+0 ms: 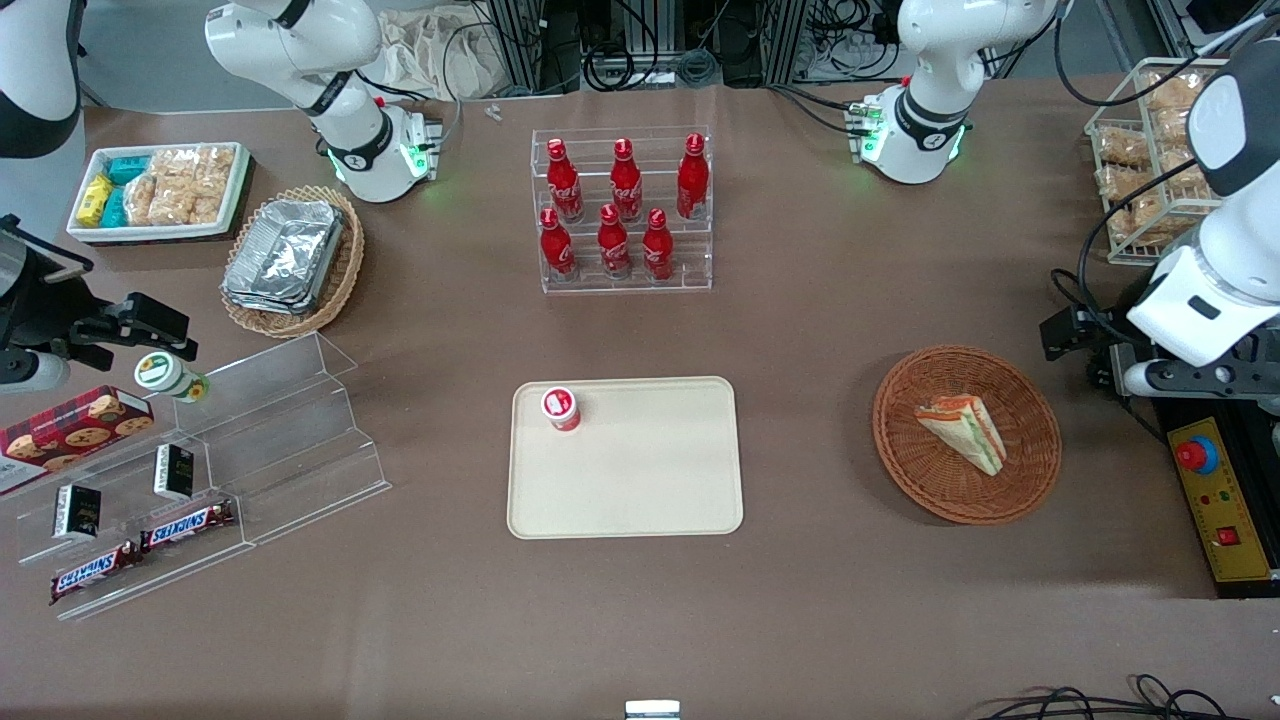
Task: Place sandwich from basket to tray
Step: 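Lower the open left gripper over the wrapped sandwich in the wicker basket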
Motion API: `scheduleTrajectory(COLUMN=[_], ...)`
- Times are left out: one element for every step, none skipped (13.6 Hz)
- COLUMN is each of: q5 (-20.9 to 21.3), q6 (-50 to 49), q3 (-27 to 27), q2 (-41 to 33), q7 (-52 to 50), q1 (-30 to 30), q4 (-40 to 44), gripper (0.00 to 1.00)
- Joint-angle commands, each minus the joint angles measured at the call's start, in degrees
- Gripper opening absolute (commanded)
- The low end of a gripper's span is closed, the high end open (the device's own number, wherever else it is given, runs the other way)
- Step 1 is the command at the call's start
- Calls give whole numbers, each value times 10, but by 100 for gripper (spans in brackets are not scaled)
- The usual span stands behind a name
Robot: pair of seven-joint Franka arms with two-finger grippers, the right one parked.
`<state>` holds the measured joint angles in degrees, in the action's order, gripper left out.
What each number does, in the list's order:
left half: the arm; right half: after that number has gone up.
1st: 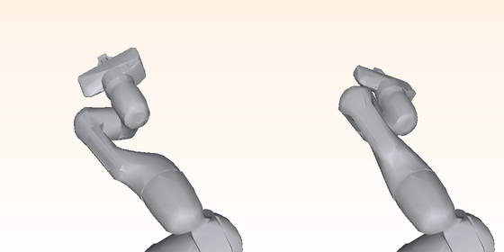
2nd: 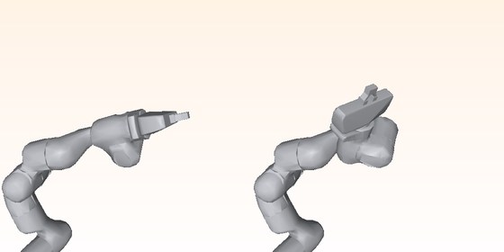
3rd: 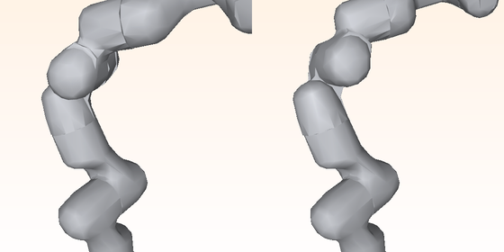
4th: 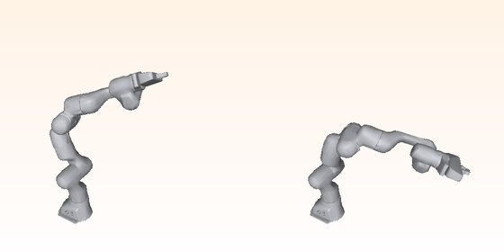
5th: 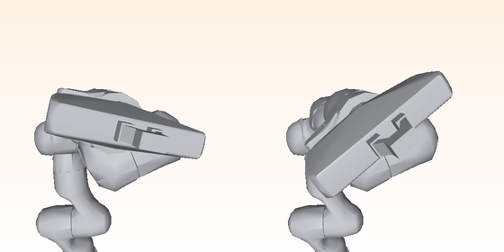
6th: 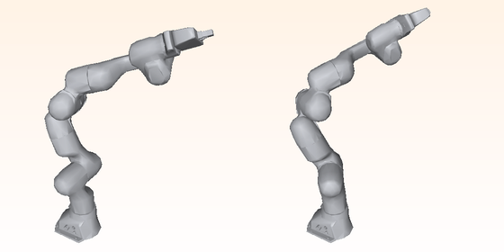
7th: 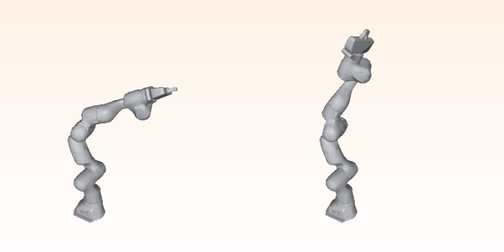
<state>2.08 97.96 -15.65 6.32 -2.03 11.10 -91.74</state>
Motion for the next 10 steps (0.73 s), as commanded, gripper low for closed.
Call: scheduleTrajectory(q5=[-7,-8,-5,-2,-2,-1,-2,-7,-8,-8], q6=[-29,-29,-29,-29,-29,-25,-13,10,37,68], q3=[2,2,2,1,0,0,0,0,0,0], q2=[18,20,26,27,29,30,32,32,29,27], q7=[-11,-13,-13,-13,-21,-45,-84,-137,-183,-211], q1=[-5,-5,-5,-6,-6,-6,-6,-6,-6,-5], q4=[25,29,31,32,30,25,17,3,-21,-49], gripper=[100,100,100,100,100,100,100,100,100,100])
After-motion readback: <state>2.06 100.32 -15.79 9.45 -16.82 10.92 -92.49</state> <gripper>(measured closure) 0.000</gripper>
